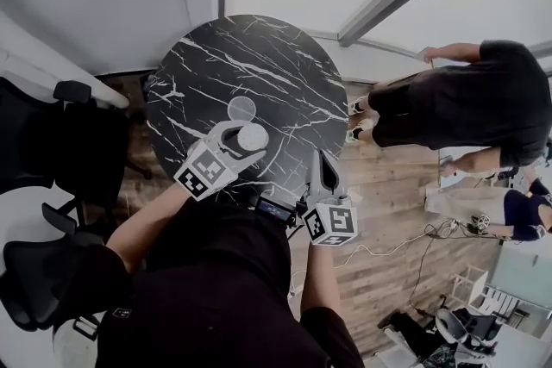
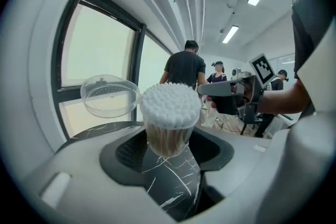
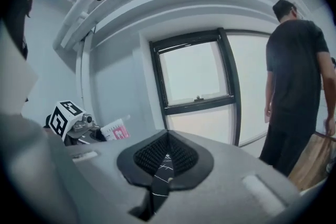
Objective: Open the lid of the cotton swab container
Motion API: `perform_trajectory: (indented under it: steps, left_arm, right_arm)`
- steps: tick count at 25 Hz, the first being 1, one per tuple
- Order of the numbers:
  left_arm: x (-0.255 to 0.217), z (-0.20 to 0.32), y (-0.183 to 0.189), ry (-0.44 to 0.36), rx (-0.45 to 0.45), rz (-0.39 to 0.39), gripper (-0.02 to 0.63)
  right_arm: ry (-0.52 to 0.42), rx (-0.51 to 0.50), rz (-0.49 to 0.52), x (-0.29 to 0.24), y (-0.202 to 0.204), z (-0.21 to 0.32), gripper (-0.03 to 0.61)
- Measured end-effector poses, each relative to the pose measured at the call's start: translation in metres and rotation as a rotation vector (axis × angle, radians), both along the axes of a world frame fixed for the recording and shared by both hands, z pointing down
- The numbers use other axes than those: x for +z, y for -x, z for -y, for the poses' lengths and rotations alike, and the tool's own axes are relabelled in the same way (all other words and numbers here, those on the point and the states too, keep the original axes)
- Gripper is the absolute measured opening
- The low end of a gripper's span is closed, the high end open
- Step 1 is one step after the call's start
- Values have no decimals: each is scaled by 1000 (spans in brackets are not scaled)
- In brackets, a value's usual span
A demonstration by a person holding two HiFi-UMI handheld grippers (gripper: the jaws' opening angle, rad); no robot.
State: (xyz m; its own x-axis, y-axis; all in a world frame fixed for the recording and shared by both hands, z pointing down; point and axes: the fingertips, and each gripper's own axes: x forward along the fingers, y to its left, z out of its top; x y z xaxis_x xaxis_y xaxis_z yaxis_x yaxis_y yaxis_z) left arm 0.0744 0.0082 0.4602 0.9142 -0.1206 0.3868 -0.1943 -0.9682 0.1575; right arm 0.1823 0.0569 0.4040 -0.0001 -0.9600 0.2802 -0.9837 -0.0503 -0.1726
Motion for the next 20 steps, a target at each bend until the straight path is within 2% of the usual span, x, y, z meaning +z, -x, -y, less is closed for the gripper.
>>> perform_trajectory:
  steps: [5,9,13,20]
  left_arm:
    - [-5,12,10,-48,-122,-52,256]
    - [2,10,20,-64,-174,-56,258]
    - [16,2,23,-22,-183,-27,258]
    - [29,-7,24,-17,-160,17,258]
  right_arm:
    - [25,20,-6,12,12,-8,3]
    - [21,42,-13,16,24,-14,3]
    - [36,87,23,30,28,-20,2]
    - [72,134,51,46,24,-26,2]
